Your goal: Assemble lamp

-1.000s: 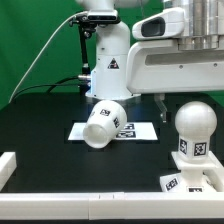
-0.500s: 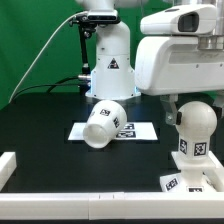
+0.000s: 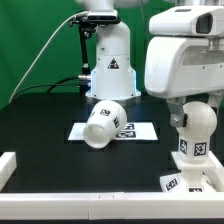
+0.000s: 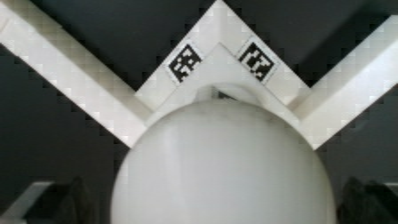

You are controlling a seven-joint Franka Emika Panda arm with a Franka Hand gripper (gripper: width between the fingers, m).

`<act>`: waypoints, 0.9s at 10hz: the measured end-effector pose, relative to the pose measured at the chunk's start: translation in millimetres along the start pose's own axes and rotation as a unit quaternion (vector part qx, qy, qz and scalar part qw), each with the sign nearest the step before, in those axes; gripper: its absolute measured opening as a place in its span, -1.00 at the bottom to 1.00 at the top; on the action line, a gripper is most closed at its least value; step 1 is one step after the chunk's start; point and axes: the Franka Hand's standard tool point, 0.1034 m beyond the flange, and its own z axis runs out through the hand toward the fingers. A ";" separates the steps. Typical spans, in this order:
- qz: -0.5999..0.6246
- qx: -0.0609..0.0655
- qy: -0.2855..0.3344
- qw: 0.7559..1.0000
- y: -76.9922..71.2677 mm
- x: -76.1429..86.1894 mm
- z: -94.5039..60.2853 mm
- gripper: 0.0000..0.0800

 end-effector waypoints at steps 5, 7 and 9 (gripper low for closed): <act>0.125 0.001 0.000 0.992 0.0 -0.1 0.2 0.42; 0.237 -0.007 0.014 0.971 0.9 5.4 -0.2 0.42; 0.379 -0.008 0.011 0.925 2.9 3.5 -0.3 0.43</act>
Offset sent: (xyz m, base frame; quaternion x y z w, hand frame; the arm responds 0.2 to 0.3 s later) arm 0.0000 0.0000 0.0000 0.0000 0.0000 0.1938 0.9810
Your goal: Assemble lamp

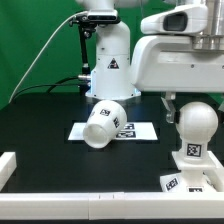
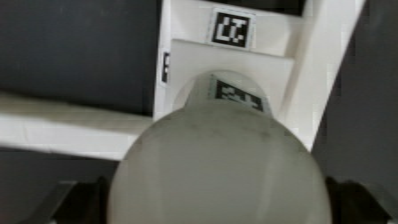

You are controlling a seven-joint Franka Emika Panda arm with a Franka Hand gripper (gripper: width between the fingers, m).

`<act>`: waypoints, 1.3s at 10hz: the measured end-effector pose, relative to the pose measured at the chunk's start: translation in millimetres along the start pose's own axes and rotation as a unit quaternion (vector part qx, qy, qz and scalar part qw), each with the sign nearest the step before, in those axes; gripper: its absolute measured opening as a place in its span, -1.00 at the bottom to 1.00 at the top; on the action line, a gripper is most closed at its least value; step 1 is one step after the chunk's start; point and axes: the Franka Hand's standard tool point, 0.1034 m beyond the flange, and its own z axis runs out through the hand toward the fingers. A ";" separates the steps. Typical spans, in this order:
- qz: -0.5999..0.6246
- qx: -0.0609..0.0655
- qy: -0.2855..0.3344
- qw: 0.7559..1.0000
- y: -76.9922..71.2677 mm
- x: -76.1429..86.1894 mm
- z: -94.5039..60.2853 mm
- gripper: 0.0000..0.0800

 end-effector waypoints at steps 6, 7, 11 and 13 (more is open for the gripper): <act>0.274 0.015 -0.012 0.961 9.1 2.0 -2.4 0.43; 0.307 0.013 -0.016 0.951 8.5 0.2 -2.1 0.43; 0.552 0.028 -0.052 0.832 1.7 -5.9 -0.8 0.43; 0.665 0.042 -0.070 0.742 -2.7 -4.2 -2.2 0.43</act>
Offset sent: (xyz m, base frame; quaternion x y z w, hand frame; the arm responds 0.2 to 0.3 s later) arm 0.0000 0.0000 0.0000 0.0000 0.0000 0.1938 0.9810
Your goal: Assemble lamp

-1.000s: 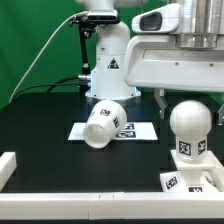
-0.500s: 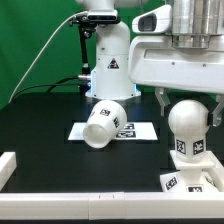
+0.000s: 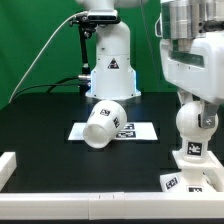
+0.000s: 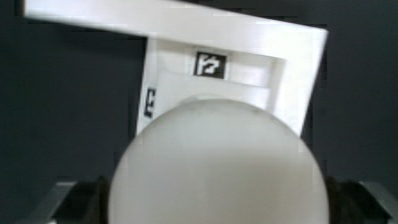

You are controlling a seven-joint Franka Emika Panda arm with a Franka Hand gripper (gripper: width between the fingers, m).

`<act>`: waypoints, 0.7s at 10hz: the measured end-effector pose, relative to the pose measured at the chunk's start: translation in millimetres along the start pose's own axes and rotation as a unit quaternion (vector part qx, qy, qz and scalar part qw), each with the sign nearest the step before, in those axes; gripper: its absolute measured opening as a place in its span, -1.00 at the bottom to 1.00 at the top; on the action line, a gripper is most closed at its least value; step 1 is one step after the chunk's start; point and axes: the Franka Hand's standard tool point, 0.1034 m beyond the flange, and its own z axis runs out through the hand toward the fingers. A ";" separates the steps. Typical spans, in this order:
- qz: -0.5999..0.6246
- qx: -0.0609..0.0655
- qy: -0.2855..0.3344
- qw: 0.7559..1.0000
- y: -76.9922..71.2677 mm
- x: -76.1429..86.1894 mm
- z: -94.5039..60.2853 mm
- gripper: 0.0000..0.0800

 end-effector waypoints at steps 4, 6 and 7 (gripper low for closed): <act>0.120 0.005 -0.005 0.993 -1.8 2.3 -1.6 0.43; 0.146 0.004 -0.004 0.989 -1.7 2.5 -2.5 0.43; 0.142 0.004 -0.004 0.990 -1.7 2.6 -2.5 0.43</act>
Offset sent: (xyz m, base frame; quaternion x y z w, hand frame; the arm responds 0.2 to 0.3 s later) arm -0.0030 -0.0031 -0.0014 0.0071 0.0059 0.1322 0.9912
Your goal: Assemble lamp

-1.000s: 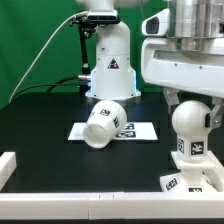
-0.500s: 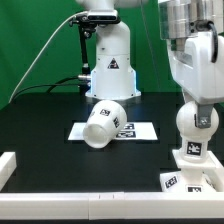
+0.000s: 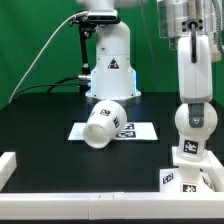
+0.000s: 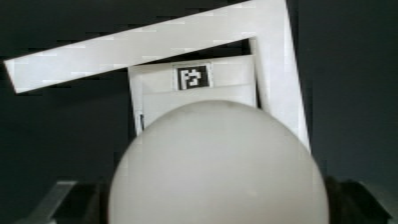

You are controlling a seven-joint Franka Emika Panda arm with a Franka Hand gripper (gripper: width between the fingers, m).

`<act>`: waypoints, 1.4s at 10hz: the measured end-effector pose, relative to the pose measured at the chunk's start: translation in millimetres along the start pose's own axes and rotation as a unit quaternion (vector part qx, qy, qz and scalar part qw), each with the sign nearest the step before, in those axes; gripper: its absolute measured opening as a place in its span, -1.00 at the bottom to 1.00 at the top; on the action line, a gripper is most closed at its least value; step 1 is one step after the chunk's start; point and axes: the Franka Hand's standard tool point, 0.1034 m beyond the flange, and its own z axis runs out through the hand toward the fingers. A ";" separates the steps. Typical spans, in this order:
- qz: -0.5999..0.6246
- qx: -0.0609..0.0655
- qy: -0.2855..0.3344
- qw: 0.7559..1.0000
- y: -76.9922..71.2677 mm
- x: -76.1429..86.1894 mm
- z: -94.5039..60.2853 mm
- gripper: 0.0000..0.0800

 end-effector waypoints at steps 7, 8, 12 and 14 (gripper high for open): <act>-0.081 0.021 -0.026 0.996 -3.3 0.2 -54.9 0.75; -0.082 0.020 -0.025 0.996 -2.5 0.2 -51.6 0.75; -0.082 0.019 -0.024 0.996 -1.9 -0.2 -50.2 0.75; -0.082 0.019 -0.024 0.996 -1.7 -0.3 -49.9 0.75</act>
Offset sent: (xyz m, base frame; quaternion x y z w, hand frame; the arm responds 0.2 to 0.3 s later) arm -0.0166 -0.0103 0.0359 0.0037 -0.0166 -0.0607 0.9980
